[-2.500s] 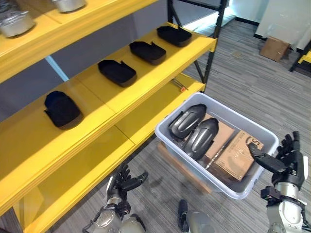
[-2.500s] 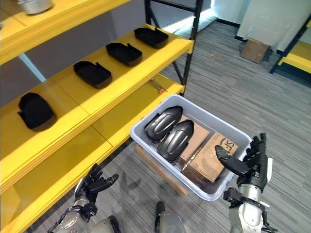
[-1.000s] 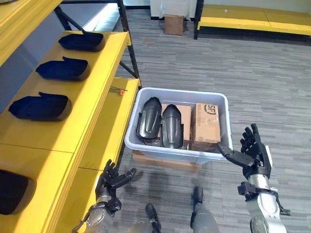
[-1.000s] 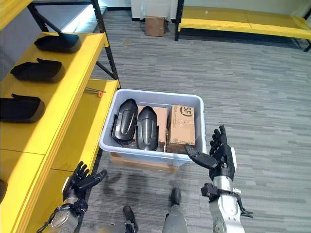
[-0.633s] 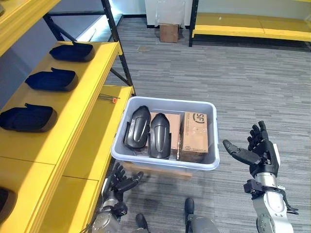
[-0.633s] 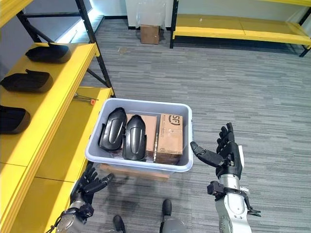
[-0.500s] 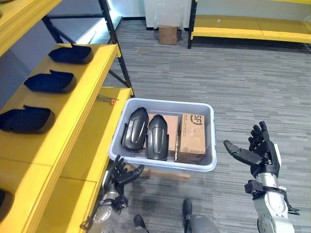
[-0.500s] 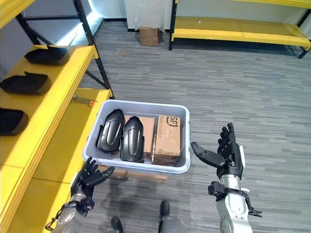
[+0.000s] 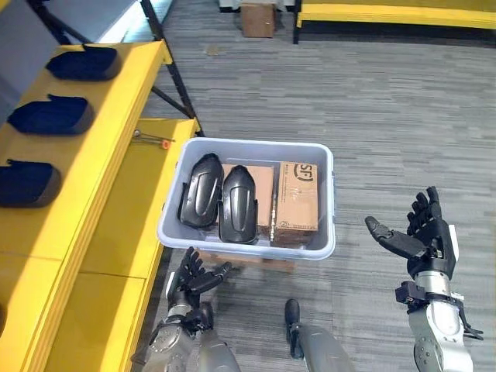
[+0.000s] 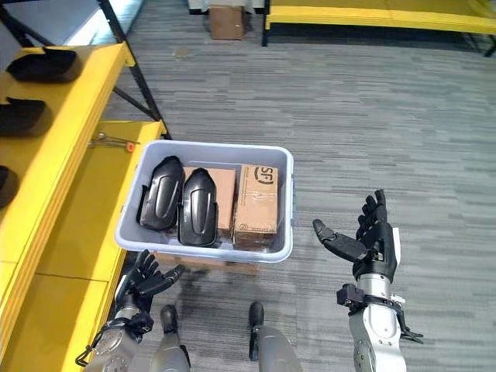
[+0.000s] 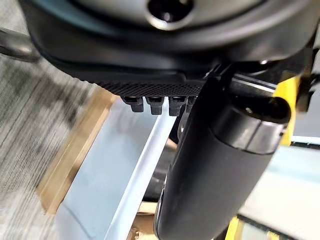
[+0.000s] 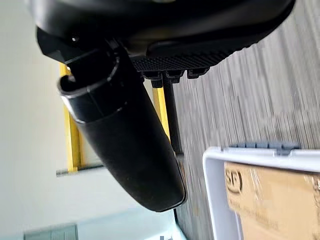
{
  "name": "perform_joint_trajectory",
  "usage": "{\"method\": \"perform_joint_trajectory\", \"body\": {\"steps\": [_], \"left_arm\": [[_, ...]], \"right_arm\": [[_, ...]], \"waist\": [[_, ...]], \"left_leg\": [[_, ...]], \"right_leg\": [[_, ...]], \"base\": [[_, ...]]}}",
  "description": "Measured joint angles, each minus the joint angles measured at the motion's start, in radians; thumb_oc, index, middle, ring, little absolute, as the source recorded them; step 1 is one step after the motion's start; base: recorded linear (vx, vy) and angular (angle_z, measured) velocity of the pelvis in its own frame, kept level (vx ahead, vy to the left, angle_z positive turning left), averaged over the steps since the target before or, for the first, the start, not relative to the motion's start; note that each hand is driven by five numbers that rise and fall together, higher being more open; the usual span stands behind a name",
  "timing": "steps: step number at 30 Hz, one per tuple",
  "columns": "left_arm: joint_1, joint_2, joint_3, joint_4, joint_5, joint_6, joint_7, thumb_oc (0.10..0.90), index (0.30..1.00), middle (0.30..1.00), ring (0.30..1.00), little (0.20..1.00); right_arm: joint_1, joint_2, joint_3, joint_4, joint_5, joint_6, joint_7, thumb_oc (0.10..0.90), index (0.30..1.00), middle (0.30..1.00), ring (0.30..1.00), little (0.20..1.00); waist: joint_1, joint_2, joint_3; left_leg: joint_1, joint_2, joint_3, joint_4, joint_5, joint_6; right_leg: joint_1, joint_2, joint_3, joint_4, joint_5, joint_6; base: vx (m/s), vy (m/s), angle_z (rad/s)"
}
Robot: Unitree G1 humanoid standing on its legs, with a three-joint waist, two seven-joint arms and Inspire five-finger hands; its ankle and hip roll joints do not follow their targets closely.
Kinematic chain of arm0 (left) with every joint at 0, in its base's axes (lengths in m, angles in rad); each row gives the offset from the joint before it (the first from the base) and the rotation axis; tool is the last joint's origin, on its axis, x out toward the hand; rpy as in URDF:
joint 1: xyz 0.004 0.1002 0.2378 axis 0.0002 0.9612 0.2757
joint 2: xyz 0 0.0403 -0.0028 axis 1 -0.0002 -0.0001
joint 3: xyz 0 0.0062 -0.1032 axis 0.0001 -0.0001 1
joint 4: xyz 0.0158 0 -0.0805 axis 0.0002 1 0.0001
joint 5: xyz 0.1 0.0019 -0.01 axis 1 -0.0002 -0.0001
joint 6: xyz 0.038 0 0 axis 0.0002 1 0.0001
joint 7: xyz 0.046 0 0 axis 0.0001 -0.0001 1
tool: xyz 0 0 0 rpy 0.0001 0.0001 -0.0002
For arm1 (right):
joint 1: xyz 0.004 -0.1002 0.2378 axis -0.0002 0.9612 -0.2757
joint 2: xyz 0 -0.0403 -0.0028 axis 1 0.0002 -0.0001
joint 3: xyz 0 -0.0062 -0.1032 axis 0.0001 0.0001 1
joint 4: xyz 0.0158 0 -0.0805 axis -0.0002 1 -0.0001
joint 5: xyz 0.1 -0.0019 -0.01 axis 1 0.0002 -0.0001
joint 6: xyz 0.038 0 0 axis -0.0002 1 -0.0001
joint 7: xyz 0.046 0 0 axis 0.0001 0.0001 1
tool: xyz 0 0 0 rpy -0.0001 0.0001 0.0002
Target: Move parts from the plastic box to the shelf.
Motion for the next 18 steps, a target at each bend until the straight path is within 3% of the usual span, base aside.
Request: {"method": "perform_joint_trajectory", "body": {"steps": [1, 3, 5, 6, 7, 10, 14, 18], "left_arm": [[-0.028, 0.004, 0.001, 0.003, -0.001, -0.001, 0.002, 0.9, 1.0, 1.0, 1.0, 1.0], [-0.04, 0.013, 0.002, 0.0, -0.005, -0.002, 0.003, 0.9, 1.0, 1.0, 1.0, 1.0], [-0.051, 0.015, 0.004, -0.001, -0.005, -0.004, 0.003, 0.9, 1.0, 1.0, 1.0, 1.0], [-0.057, 0.015, 0.007, -0.007, -0.005, -0.005, 0.003, 0.9, 1.0, 1.0, 1.0, 1.0], [-0.07, 0.032, 0.015, -0.012, -0.005, -0.012, 0.003, 0.9, 1.0, 1.0, 1.0, 1.0], [-0.073, 0.059, 0.03, -0.013, -0.005, -0.013, 0.006, 0.9, 1.0, 1.0, 1.0, 1.0], [-0.07, 0.06, 0.039, -0.017, -0.005, -0.02, 0.011, 0.9, 1.0, 1.0, 1.0, 1.0], [-0.073, 0.067, 0.04, -0.044, -0.005, -0.029, 0.012, 0.9, 1.0, 1.0, 1.0, 1.0]], "right_arm": [[0.007, 0.019, -0.013, -0.002, 0.0, 0.0, -0.002, 0.9, 1.0, 1.0, 1.0, 1.0], [0.015, 0.022, 0.008, -0.003, 0.0, 0.001, -0.003, 0.9, 1.0, 1.0, 1.0, 1.0], [0.013, 0.023, 0.019, -0.005, 0.0, 0.002, 0.0, 0.9, 1.0, 1.0, 1.0, 1.0], [0.013, 0.023, 0.025, -0.004, 0.0, 0.007, 0.002, 0.9, 1.0, 1.0, 1.0, 1.0], [0.017, 0.031, 0.037, -0.004, -0.002, 0.014, 0.008, 0.9, 1.0, 1.0, 1.0, 1.0], [0.009, 0.044, 0.042, -0.005, -0.002, 0.016, 0.008, 0.9, 1.0, 1.0, 1.0, 1.0], [-0.011, 0.05, 0.041, -0.005, -0.002, 0.016, 0.003, 0.9, 1.0, 1.0, 1.0, 1.0], [-0.027, 0.042, 0.036, -0.006, -0.048, 0.016, 0.002, 0.9, 1.0, 1.0, 1.0, 1.0]], "waist": [[0.004, -0.018, 0.005], [0.006, -0.032, 0.004], [0.012, -0.033, 0.004], [0.017, -0.032, 0.004], [0.03, -0.053, 0.007], [0.03, -0.074, 0.008], [0.023, -0.118, 0.014], [0.022, -0.134, 0.016]], "left_leg": [[-0.001, -0.046, 0.043, 0.02, 0.025, -0.027], [-0.005, -0.104, 0.08, 0.05, -0.007, -0.012], [-0.025, -0.133, 0.101, 0.085, -0.033, 0.002], [-0.029, -0.142, 0.112, 0.092, -0.04, 0.011], [-0.035, -0.16, 0.122, 0.121, -0.063, 0.026], [-0.073, -0.157, 0.105, 0.173, -0.096, 0.027], [-0.128, -0.147, 0.076, 0.213, -0.108, 0.024], [-0.176, -0.141, 0.056, 0.254, -0.125, 0.026]], "right_leg": [[-0.02, -0.058, 0.017, 0.013, 0.004, 0.031], [-0.016, -0.111, 0.06, -0.029, 0.038, 0.066], [-0.008, -0.151, 0.072, -0.069, 0.064, 0.092], [-0.003, -0.174, 0.056, -0.087, 0.067, 0.096], [0.012, -0.21, 0.029, -0.109, 0.093, 0.103], [0.025, -0.211, 0.017, -0.145, 0.117, 0.125], [0.022, -0.207, -0.011, -0.179, 0.14, 0.124], [0.02, -0.206, -0.032, -0.208, 0.146, 0.117]], "base": [[0.12, 0.365, -0.66], [0.08, 0.262, -0.43], [0.02, 0.149, -0.2], [0.04, 0.184, -0.18], [0.03, 0.116, -0.12], [0.02, 0.08, 0.07], [0.02, 0.035, 0.16], [0.03, 0.005, 0.11]]}}
